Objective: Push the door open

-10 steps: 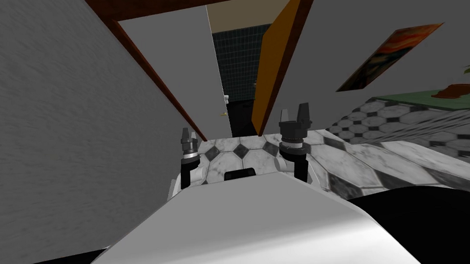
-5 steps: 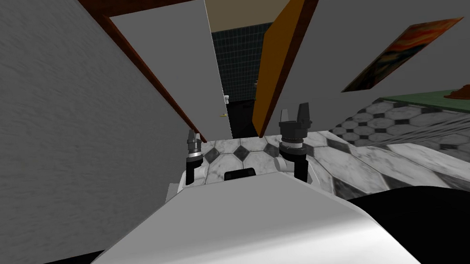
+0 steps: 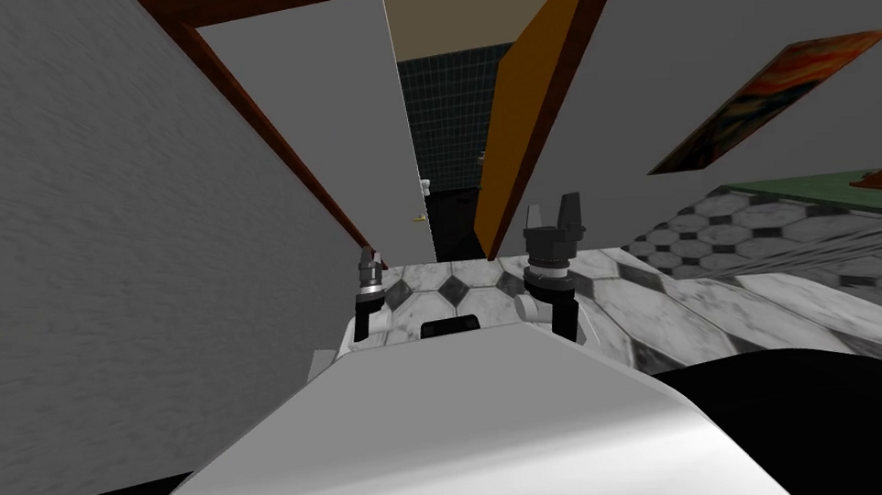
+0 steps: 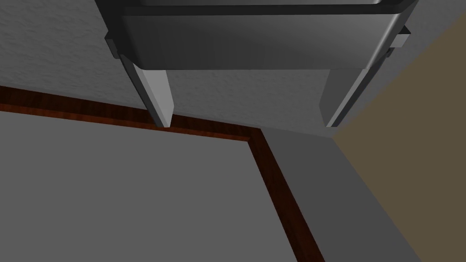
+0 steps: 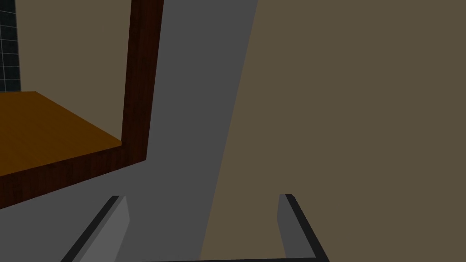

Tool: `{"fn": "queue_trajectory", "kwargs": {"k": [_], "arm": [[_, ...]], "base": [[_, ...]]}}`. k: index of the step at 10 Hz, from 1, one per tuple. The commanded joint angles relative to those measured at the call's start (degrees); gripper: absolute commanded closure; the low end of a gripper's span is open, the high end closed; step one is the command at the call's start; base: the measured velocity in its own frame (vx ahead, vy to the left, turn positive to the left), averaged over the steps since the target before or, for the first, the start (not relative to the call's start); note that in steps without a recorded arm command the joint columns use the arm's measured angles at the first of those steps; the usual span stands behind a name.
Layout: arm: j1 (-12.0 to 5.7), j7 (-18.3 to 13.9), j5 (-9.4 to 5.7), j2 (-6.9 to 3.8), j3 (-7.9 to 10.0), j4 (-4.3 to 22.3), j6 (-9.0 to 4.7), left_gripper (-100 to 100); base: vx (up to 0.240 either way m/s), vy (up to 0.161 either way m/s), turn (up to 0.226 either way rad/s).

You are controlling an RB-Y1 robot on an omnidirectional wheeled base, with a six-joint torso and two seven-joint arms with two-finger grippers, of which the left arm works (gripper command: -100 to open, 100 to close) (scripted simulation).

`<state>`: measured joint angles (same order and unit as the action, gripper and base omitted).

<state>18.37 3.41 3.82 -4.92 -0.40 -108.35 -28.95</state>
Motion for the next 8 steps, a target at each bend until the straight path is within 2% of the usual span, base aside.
{"fn": "queue_trajectory", "kwargs": {"k": [1,8], "arm": [[-1.03,-0.18,0.0,0.03,-0.21,2.67,-0.75,-100],[-4.83,-1.52,-0.39,-0.49,-0.76,12.87,-3.06,-100]], "base": [[0.104,-0.011,0.007],[0.098,-0.011,0.008]]}}
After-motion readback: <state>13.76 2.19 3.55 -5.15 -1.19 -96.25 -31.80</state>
